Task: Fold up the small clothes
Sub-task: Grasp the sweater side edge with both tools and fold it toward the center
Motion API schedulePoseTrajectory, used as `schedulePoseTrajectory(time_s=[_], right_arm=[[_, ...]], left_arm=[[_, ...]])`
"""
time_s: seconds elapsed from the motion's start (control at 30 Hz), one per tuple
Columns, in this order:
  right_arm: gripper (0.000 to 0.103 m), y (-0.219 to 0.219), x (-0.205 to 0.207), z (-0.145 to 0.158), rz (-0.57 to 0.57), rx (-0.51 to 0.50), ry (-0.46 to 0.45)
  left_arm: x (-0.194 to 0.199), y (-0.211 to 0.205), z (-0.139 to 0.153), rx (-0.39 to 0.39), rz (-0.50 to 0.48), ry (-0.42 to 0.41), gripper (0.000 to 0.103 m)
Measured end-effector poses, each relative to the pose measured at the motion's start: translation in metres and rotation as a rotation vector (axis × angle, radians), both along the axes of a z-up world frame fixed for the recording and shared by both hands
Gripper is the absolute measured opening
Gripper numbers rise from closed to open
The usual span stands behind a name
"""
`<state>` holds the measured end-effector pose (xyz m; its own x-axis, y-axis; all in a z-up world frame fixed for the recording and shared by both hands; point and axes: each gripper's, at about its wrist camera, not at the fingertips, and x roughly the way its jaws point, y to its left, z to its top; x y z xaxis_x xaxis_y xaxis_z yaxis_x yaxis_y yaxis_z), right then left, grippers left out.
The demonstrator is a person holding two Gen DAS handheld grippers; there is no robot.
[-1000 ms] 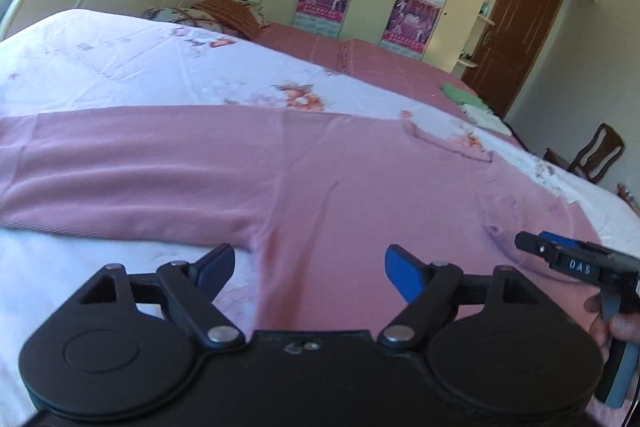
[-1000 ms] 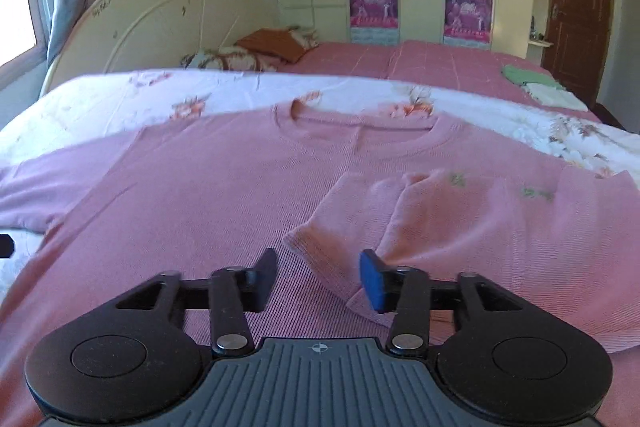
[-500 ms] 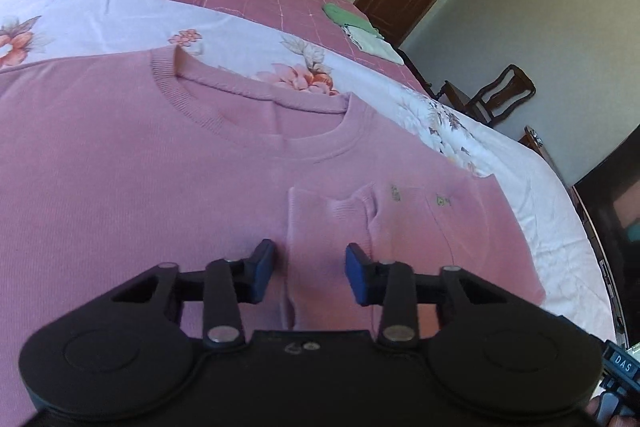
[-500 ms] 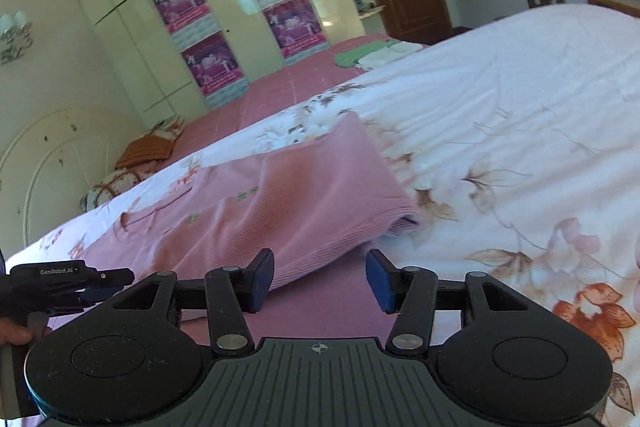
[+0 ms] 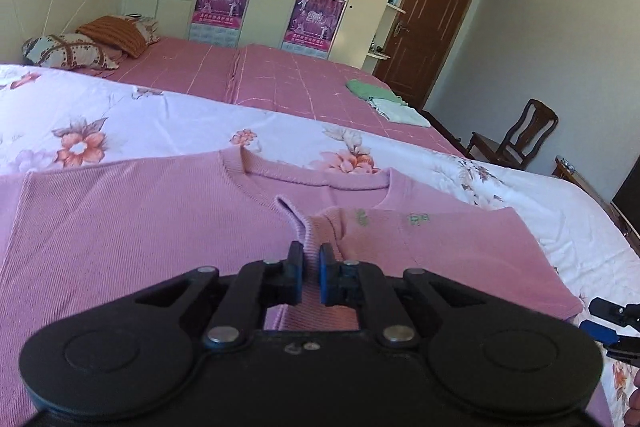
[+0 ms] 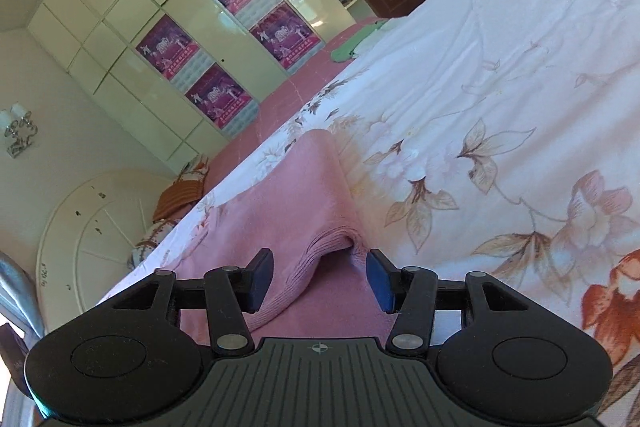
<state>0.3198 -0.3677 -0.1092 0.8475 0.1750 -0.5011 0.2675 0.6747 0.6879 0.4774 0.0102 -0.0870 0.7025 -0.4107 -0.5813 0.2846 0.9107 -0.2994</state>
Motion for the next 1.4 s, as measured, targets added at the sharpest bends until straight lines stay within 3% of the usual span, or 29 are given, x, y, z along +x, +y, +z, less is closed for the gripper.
schedulePoseTrajectory(time_s=[0.13,0.33,0.37,0.4,0.47,0.57,0.63,0.67,0.73,0.77,0.8,0.87,0.93,1.0,1.07,1.1,1.13,1.23,1.3,1.33,1.37,1.4], right_arm=[[0.051,0.001,0.009,-0.006,0.007,0.074,0.017],[0.051,-0.019,0.017,-0.017,-0.074,0.206,0.044],[0.048,-0.023,0.016,-0.018,-0.089,0.227,0.042],[0.029,-0.023,0.015,-0.018,-0.102,0.236,0.049],[0.004,-0.025,0.014,-0.02,-0.109,0.22,0.074],[0.003,-0.016,0.009,-0.005,-0.038,0.062,0.051],[0.003,-0.006,0.009,-0.014,0.002,0.002,0.13],[0.004,-0.009,0.005,-0.014,0.01,0.011,0.116],[0.018,-0.009,-0.005,0.001,0.037,-0.018,0.113],[0.048,-0.01,-0.014,0.011,0.04,-0.044,0.063],[0.067,-0.011,-0.022,0.023,0.032,-0.093,0.0],[0.066,-0.016,-0.019,0.035,0.042,-0.151,-0.035],[0.059,-0.024,-0.001,0.036,0.051,-0.16,-0.043],[0.028,-0.033,0.03,0.03,0.064,-0.152,-0.015],[0.026,-0.041,0.06,0.02,0.067,-0.12,0.007],[0.026,-0.044,0.074,0.014,0.069,-0.108,0.021],[0.026,-0.046,0.086,0.009,0.072,-0.097,0.041],[0.026,-0.057,0.114,-0.004,0.103,-0.031,0.081],[0.025,-0.057,0.122,-0.009,0.117,-0.014,0.097],[0.019,-0.057,0.125,-0.007,0.124,-0.032,0.099],[0.003,-0.054,0.126,0.0,0.135,-0.084,0.078],[0.003,-0.05,0.122,0.007,0.147,-0.129,0.041]], left_arm=[[0.007,0.004,-0.008,-0.01,0.007,0.034,0.007],[0.018,0.012,-0.023,-0.043,0.02,0.11,0.007],[0.02,0.01,-0.026,-0.05,0.021,0.118,0.007],[0.021,0.01,-0.026,-0.057,0.021,0.119,0.007],[0.016,0.016,-0.018,-0.104,0.021,0.072,0.006],[0.017,0.011,-0.015,-0.019,0.014,0.063,0.006],[0.022,0.012,-0.024,-0.011,0.014,0.101,0.01],[0.021,0.015,-0.023,-0.025,0.021,0.096,0.014],[0.016,0.022,-0.017,-0.044,0.046,0.055,0.031],[0.016,0.025,-0.015,-0.053,0.055,0.041,0.035],[0.017,0.026,-0.014,-0.058,0.056,0.033,0.04],[0.025,0.022,-0.015,-0.036,0.048,0.04,0.04],[0.037,0.017,-0.021,-0.014,0.047,0.086,0.037],[0.044,0.015,-0.028,-0.006,0.055,0.134,0.036],[0.045,0.013,-0.03,-0.007,0.042,0.132,0.027],[0.046,0.012,-0.031,-0.01,0.031,0.138,0.008],[0.046,0.012,-0.032,-0.022,0.024,0.142,0.005],[0.042,0.008,-0.032,-0.009,0.022,0.114,0.004],[0.031,0.014,-0.027,-0.06,0.044,0.055,0.003],[0.023,0.018,-0.022,-0.086,0.055,0.016,0.003],[0.016,0.021,-0.018,-0.083,0.067,-0.013,0.003],[0.013,0.022,-0.018,-0.071,0.072,-0.015,0.003]])
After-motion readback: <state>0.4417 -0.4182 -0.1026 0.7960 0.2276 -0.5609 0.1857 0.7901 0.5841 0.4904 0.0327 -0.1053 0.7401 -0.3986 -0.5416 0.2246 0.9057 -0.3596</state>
